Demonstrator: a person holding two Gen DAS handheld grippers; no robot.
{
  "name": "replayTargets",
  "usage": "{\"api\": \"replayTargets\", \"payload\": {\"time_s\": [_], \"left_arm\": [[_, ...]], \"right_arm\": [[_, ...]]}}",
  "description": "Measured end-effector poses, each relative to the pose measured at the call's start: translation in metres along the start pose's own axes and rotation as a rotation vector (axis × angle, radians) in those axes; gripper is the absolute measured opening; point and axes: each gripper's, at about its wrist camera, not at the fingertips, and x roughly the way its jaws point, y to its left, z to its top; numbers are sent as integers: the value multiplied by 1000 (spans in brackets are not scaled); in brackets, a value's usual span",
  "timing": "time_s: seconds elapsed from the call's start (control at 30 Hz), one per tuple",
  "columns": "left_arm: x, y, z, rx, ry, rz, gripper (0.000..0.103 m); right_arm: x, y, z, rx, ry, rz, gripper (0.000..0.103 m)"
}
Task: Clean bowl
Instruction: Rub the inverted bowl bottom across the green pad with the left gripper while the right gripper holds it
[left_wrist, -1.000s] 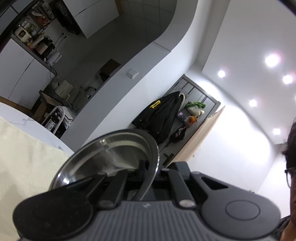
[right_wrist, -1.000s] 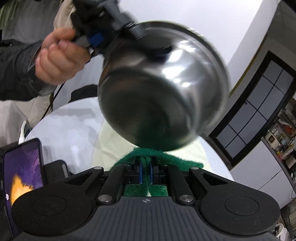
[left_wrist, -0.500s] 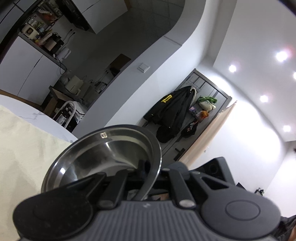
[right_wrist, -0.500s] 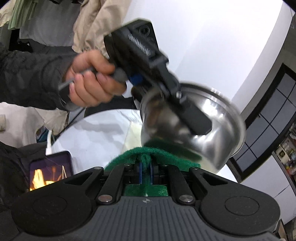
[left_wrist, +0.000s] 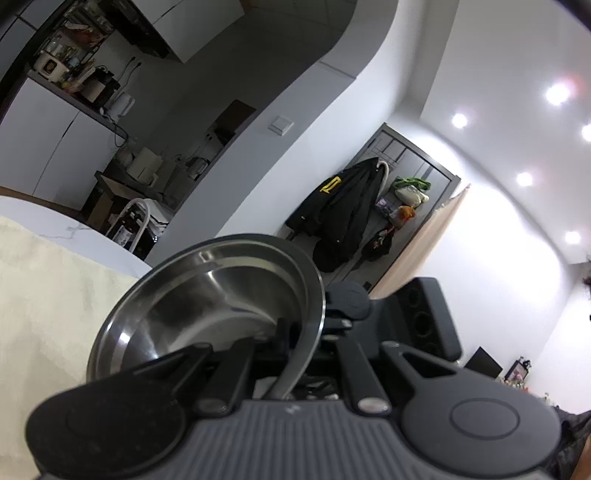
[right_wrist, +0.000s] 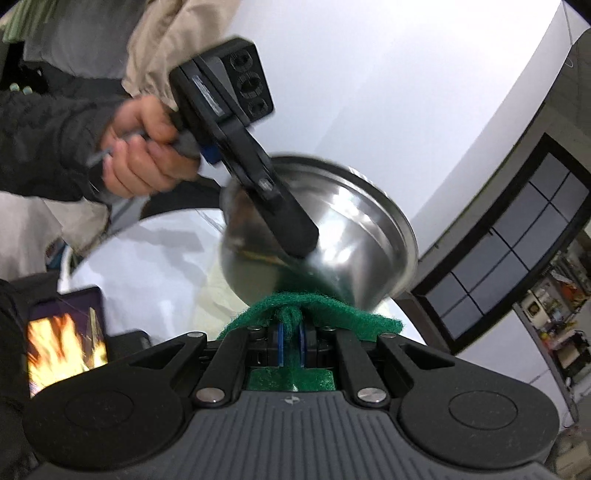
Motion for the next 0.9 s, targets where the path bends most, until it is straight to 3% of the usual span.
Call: {"api": "replayTargets", "payload": {"time_s": [0.43,0.9], "left_arm": [[16,-5,7,3,-28,-48,7],[13,24,2,-46,-1,13,7]], "right_arm": [[27,9,-9,29,31,49,8],[5,32,16,0,-58,155,8]]}}
